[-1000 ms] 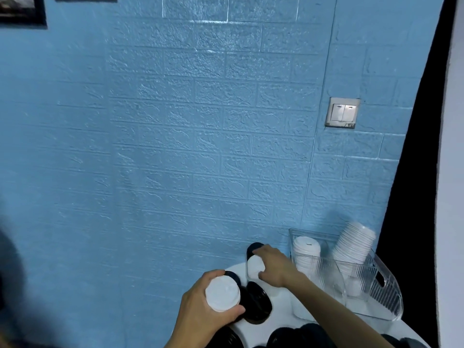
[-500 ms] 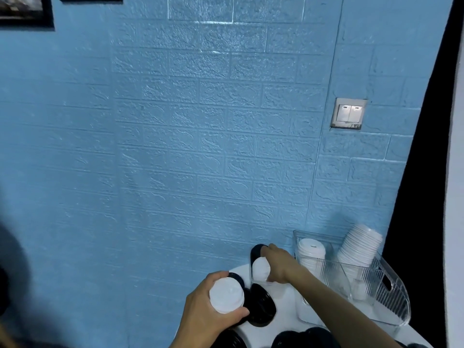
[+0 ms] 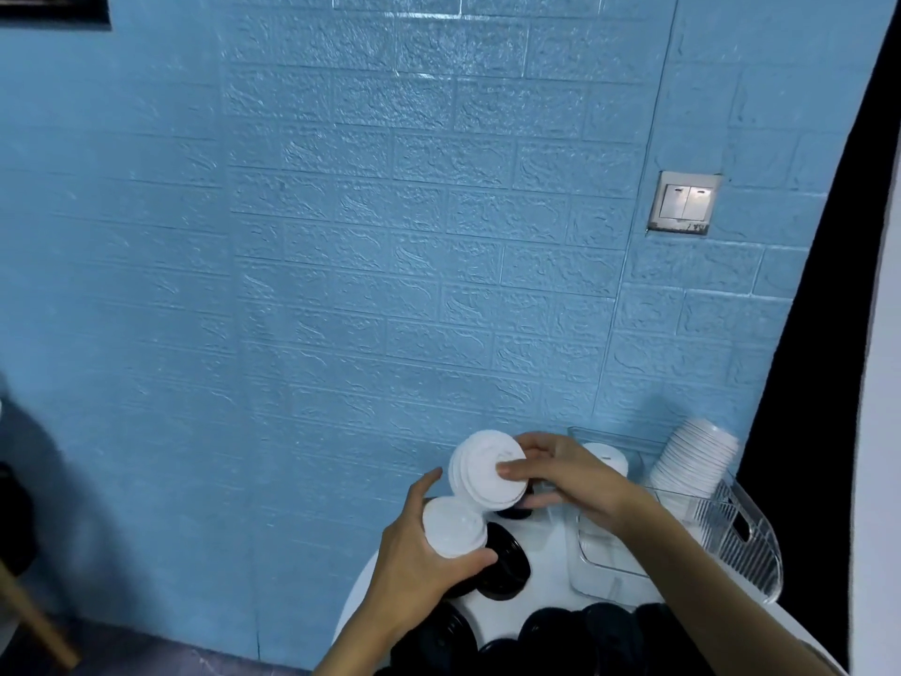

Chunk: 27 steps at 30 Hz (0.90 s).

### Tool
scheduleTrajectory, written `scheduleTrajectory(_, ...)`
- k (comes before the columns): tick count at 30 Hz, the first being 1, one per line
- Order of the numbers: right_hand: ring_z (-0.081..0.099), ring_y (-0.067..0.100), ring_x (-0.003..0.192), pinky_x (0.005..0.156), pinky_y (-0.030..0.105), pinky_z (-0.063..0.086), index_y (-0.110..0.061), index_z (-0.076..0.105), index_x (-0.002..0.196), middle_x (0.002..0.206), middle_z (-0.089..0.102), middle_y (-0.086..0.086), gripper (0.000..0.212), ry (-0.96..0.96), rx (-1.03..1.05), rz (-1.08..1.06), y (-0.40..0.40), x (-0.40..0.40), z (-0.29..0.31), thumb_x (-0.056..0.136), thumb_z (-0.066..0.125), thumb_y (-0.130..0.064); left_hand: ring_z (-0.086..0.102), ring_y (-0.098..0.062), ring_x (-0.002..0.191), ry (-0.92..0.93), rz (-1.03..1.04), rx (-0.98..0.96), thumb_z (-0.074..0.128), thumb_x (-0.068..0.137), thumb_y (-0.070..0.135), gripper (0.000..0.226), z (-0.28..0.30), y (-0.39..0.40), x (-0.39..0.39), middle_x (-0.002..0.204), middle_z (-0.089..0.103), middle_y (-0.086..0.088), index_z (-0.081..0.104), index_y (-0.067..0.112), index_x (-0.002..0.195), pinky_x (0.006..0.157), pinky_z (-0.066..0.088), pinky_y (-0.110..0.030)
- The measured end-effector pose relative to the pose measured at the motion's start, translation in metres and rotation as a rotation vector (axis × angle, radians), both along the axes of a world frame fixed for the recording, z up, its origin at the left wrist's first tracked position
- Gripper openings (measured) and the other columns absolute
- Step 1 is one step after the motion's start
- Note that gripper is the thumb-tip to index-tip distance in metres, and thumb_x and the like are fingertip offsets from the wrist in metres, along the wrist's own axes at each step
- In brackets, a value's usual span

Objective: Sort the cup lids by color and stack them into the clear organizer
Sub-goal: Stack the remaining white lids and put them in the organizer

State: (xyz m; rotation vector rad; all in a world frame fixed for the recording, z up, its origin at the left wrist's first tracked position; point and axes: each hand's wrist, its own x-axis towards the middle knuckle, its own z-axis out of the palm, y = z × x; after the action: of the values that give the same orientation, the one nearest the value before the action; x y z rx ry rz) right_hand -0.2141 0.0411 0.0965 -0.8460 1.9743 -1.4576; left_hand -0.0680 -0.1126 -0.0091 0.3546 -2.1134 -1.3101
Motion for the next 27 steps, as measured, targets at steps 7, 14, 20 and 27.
scheduleTrajectory(7,0.074,0.021,0.088,0.084,0.038,0.061,-0.013,0.072,0.117,0.101,0.078,0.008,0.047,-0.228,0.050,-0.007,0.016,0.028,-0.015,0.079,0.078,-0.041,0.064,0.012,0.094,0.035,-0.076,-0.002,0.096,0.050,0.046,0.124,0.012,0.029,-0.005,0.104,0.069,0.024,0.021,0.051,0.149,0.080,0.050,-0.011)
scheduleTrajectory(14,0.074,0.026,0.090,0.077,0.038,0.060,-0.014,0.068,0.122,0.108,0.077,0.012,0.050,-0.310,-0.065,-0.094,0.034,0.043,-0.029,0.083,0.077,-0.043,0.062,0.005,0.108,0.052,-0.094,0.019,0.094,0.038,0.063,0.120,0.018,0.057,-0.009,0.119,0.065,0.024,0.027,0.060,0.138,0.090,0.053,-0.025)
scheduleTrajectory(20,0.074,0.026,0.094,0.069,0.032,0.059,-0.011,0.069,0.120,0.113,0.075,0.013,0.039,-0.310,-0.146,-0.190,0.060,0.035,-0.036,0.090,0.072,-0.036,0.050,0.008,0.116,0.139,-0.135,-0.017,0.096,0.047,0.054,0.098,0.012,0.081,-0.028,0.126,0.049,0.022,0.039,0.051,0.127,0.092,0.044,-0.016)
scheduleTrajectory(27,0.073,0.017,0.070,0.056,0.027,0.057,-0.007,0.068,0.118,0.099,0.075,0.010,0.033,-0.321,-0.279,-0.298,0.085,-0.020,-0.007,0.093,0.069,-0.028,0.047,-0.008,0.116,0.131,-0.119,-0.147,0.088,0.044,0.069,0.102,0.045,0.099,-0.103,0.122,0.050,0.019,0.041,0.044,0.131,0.099,0.042,-0.032)
